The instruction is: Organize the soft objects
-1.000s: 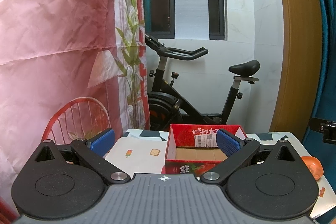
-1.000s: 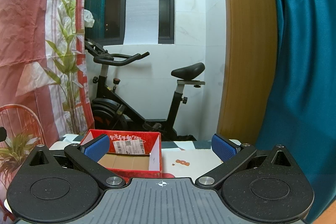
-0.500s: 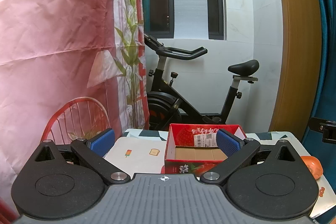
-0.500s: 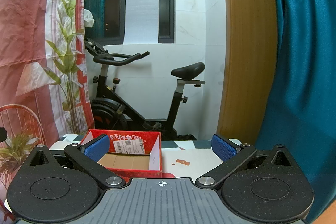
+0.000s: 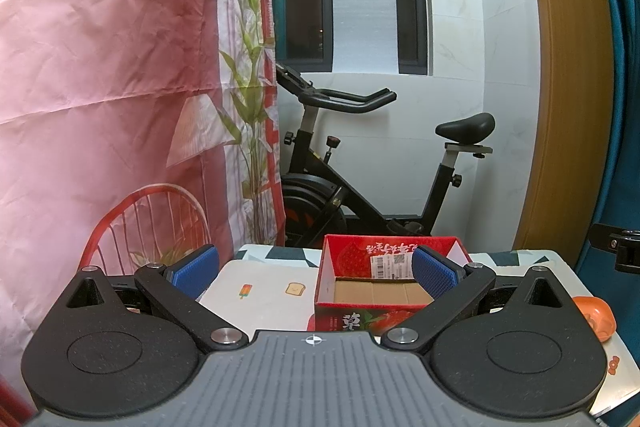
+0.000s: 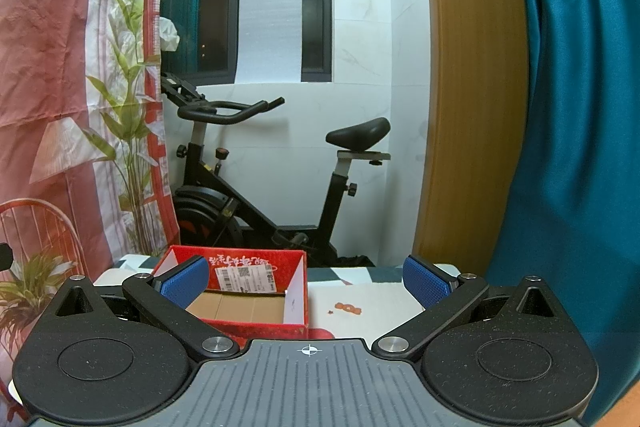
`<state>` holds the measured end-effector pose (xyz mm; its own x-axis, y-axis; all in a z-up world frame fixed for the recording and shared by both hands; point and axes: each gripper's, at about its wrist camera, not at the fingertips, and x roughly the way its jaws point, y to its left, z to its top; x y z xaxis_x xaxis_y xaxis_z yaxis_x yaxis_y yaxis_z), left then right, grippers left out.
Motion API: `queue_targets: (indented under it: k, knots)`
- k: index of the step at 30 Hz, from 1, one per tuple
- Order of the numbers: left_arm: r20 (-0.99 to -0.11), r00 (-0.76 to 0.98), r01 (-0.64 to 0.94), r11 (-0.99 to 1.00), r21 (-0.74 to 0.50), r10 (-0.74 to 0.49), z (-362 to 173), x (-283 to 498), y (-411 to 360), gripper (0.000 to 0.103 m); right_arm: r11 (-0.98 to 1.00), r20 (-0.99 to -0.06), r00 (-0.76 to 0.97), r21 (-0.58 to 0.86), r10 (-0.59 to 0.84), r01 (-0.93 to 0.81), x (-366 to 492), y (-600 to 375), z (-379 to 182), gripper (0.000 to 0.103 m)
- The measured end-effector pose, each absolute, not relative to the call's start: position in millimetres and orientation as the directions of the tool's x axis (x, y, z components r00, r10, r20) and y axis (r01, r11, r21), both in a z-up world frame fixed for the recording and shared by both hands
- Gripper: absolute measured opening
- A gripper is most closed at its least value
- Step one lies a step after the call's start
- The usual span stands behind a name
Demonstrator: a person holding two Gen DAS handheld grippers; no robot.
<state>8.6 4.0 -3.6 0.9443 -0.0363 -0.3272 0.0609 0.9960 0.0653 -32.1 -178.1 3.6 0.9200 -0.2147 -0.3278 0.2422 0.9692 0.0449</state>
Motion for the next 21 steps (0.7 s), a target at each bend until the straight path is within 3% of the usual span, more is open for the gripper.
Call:
queue_targets:
  k: [21]
  knots:
    - [-0.337, 0.94, 0.075, 0.996, 0.054, -0.052, -7.8, 9.0, 5.8, 0.103, 0.971, -0.326, 0.921, 0.04, -0.211, 0.236, -30.4, -174.8, 1.9, 0.103]
